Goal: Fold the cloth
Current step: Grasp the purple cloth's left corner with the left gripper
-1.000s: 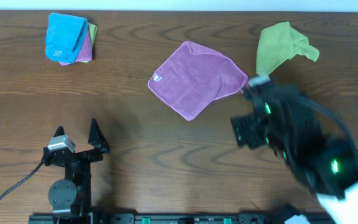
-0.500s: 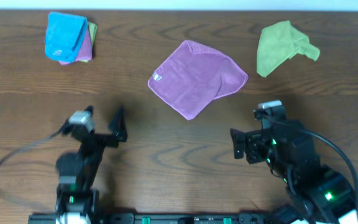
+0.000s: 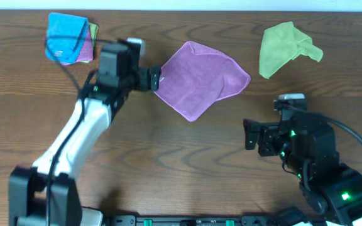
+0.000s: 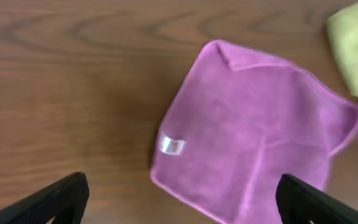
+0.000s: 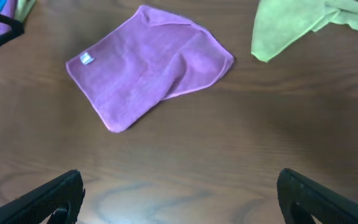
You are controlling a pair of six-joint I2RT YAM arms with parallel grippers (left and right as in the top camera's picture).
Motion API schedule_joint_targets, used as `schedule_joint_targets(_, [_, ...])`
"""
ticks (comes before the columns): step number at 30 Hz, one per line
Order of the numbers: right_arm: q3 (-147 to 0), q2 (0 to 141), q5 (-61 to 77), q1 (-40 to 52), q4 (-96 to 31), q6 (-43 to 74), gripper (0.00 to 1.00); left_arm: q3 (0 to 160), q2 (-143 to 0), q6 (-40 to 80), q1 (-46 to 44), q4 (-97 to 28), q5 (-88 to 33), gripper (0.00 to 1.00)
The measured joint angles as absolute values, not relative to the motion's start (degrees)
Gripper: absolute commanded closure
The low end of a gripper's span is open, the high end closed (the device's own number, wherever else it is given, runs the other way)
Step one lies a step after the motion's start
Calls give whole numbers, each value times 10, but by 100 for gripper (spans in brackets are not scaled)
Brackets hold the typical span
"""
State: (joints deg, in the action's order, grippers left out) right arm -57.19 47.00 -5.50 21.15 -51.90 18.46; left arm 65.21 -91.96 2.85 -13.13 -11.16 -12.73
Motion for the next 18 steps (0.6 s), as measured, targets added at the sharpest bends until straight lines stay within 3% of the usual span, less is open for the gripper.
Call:
schedule_joint_targets(11, [-572,478,-41,155,-500,189,1,760,-1080,-4,-132,-228,-98,0])
schedule_joint_targets(12, [-572,479,-40,155,-499,189,1,760,-1085,-4,-132,-234,-98,5])
schedule_joint_targets(18, [-572,499,-32,154,-496,189,1,760,-1116,-10,-133,-256,-103,11])
